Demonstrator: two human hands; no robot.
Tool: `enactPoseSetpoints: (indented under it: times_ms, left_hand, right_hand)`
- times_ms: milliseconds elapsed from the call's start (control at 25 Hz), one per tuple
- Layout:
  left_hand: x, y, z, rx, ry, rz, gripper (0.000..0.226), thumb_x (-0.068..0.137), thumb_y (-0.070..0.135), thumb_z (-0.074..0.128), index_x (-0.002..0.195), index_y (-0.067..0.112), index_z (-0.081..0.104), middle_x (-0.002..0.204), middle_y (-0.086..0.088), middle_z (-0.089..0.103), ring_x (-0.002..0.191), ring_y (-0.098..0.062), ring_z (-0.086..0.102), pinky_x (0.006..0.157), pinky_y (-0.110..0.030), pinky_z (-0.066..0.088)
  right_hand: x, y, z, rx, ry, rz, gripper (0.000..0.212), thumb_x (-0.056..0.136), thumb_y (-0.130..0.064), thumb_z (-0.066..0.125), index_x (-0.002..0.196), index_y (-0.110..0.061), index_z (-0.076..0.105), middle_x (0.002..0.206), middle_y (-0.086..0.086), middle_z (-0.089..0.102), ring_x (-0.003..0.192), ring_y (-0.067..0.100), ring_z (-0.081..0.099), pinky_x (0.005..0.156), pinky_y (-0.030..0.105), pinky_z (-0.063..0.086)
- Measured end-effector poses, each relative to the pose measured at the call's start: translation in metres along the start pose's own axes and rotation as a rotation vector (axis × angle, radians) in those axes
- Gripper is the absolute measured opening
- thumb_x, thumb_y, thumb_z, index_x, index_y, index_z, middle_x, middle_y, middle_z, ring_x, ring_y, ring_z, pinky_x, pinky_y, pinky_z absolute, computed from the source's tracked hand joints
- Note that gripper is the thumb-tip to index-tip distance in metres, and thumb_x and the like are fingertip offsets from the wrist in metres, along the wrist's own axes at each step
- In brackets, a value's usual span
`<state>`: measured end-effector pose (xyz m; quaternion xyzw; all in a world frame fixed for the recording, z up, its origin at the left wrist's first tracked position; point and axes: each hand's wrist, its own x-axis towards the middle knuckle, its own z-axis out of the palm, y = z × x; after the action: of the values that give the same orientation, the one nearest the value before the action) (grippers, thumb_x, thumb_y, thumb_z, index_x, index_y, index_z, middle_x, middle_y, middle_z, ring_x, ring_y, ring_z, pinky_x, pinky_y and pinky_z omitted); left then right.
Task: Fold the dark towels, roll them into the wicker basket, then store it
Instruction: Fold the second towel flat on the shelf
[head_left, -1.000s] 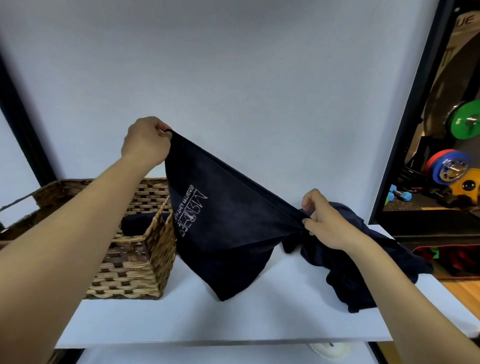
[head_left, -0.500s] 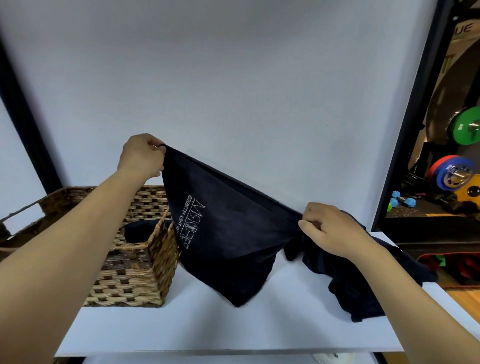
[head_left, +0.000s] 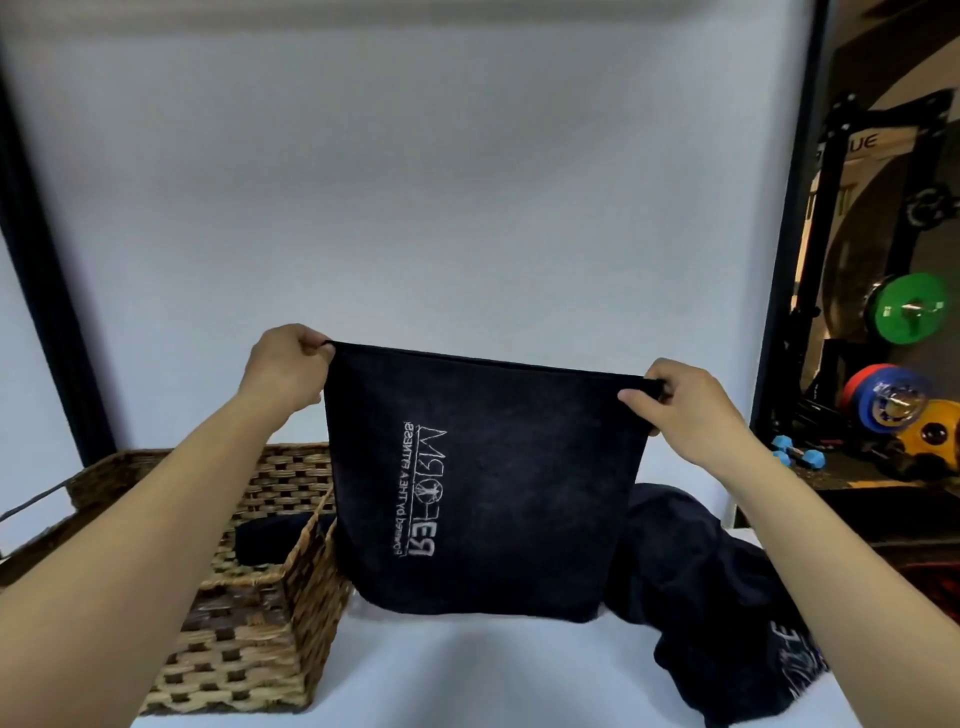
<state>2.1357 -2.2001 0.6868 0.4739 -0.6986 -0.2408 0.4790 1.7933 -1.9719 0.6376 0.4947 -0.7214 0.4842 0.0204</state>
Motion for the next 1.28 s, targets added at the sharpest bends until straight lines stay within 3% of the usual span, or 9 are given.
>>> enactPoseSetpoints:
  times_ms: [120, 240, 360, 480, 560, 760, 880, 1080, 1280]
  left_hand:
    - [-0.001, 0.009, -0.003, 0.006, 0.010, 0.028, 0.013, 0.102, 0.017, 0.058, 0.112, 0.012, 0.064, 0.091, 0.007, 0.059, 0.071, -0.020, 0.060, 0.084, -0.048, 0.060]
    - [-0.003, 0.013, -0.006, -0.024, 0.021, 0.026, 0.012, 0.101, 0.014, 0.058, 0.111, 0.010, 0.064, 0.090, 0.006, 0.058, 0.071, -0.016, 0.057, 0.083, -0.047, 0.060]
    - [-0.005, 0.016, -0.009, -0.038, 0.010, 0.025, 0.013, 0.101, 0.012, 0.058, 0.112, 0.009, 0.065, 0.097, 0.000, 0.060, 0.073, -0.016, 0.056, 0.074, -0.042, 0.059]
    - [-0.008, 0.018, -0.012, -0.037, -0.007, 0.058, 0.014, 0.101, 0.013, 0.058, 0.112, 0.009, 0.066, 0.103, -0.001, 0.059, 0.074, -0.019, 0.057, 0.062, -0.032, 0.055]
    - [-0.012, 0.020, -0.016, -0.010, -0.023, 0.079, 0.012, 0.101, 0.015, 0.059, 0.109, 0.011, 0.067, 0.095, 0.001, 0.059, 0.073, -0.018, 0.056, 0.062, -0.031, 0.052]
    - [-0.020, 0.037, -0.045, -0.052, -0.127, 0.058, 0.007, 0.100, 0.016, 0.061, 0.099, 0.012, 0.066, 0.068, -0.007, 0.055, 0.051, -0.017, 0.044, 0.054, -0.029, 0.041]
    - [-0.021, 0.051, -0.062, -0.212, -0.226, 0.008, 0.007, 0.102, 0.013, 0.057, 0.098, 0.010, 0.060, 0.060, -0.009, 0.066, 0.036, -0.016, 0.044, 0.056, -0.032, 0.048]
    - [-0.017, 0.053, -0.052, -0.600, -0.356, -0.182, 0.013, 0.107, 0.009, 0.044, 0.095, 0.011, 0.049, 0.096, -0.019, 0.077, 0.071, -0.022, 0.077, 0.063, -0.032, 0.064]
    - [-0.011, 0.022, -0.014, -0.521, -0.333, -0.235, 0.008, 0.108, 0.009, 0.044, 0.103, 0.008, 0.051, 0.112, -0.021, 0.074, 0.092, -0.026, 0.077, 0.083, -0.041, 0.060]
  right_hand:
    - [0.012, 0.001, -0.011, 0.014, -0.008, 0.014, 0.024, 0.094, -0.027, 0.068, 0.090, -0.021, 0.046, 0.070, 0.014, 0.066, 0.054, 0.018, 0.062, 0.058, 0.033, 0.044]
    - [0.020, -0.001, -0.018, -0.031, -0.056, 0.027, 0.012, 0.095, -0.027, 0.067, 0.102, -0.022, 0.057, 0.069, 0.006, 0.071, 0.059, 0.015, 0.067, 0.069, 0.040, 0.053]
    - [0.022, -0.004, -0.021, -0.023, -0.098, 0.063, 0.010, 0.095, -0.021, 0.065, 0.089, -0.015, 0.070, 0.074, 0.005, 0.073, 0.064, 0.017, 0.068, 0.075, 0.047, 0.057]
    - [0.018, -0.003, -0.022, 0.029, -0.051, 0.114, 0.011, 0.095, -0.021, 0.067, 0.087, -0.015, 0.073, 0.079, 0.006, 0.067, 0.066, 0.022, 0.056, 0.068, 0.046, 0.053]
    - [0.014, -0.006, -0.024, 0.089, -0.002, 0.157, 0.009, 0.094, -0.021, 0.070, 0.090, -0.014, 0.074, 0.067, 0.004, 0.053, 0.060, 0.022, 0.044, 0.062, 0.040, 0.044]
    - [0.013, -0.033, -0.039, 0.427, 0.119, 0.266, 0.011, 0.098, -0.017, 0.065, 0.104, -0.008, 0.066, 0.057, 0.010, 0.060, 0.041, 0.019, 0.044, 0.048, 0.030, 0.045]
    - [0.016, -0.053, -0.048, 0.743, 0.113, 0.279, 0.009, 0.103, -0.016, 0.055, 0.107, -0.009, 0.058, 0.068, 0.012, 0.073, 0.048, 0.022, 0.061, 0.052, 0.032, 0.057]
    - [0.031, -0.056, -0.038, 1.062, 0.053, 0.342, 0.009, 0.108, -0.011, 0.042, 0.104, -0.008, 0.049, 0.097, 0.020, 0.075, 0.083, 0.033, 0.076, 0.068, 0.040, 0.061]
    - [0.043, -0.022, -0.003, 1.077, -0.020, 0.440, 0.015, 0.108, -0.009, 0.038, 0.119, -0.004, 0.047, 0.114, 0.024, 0.070, 0.099, 0.035, 0.072, 0.081, 0.043, 0.058]
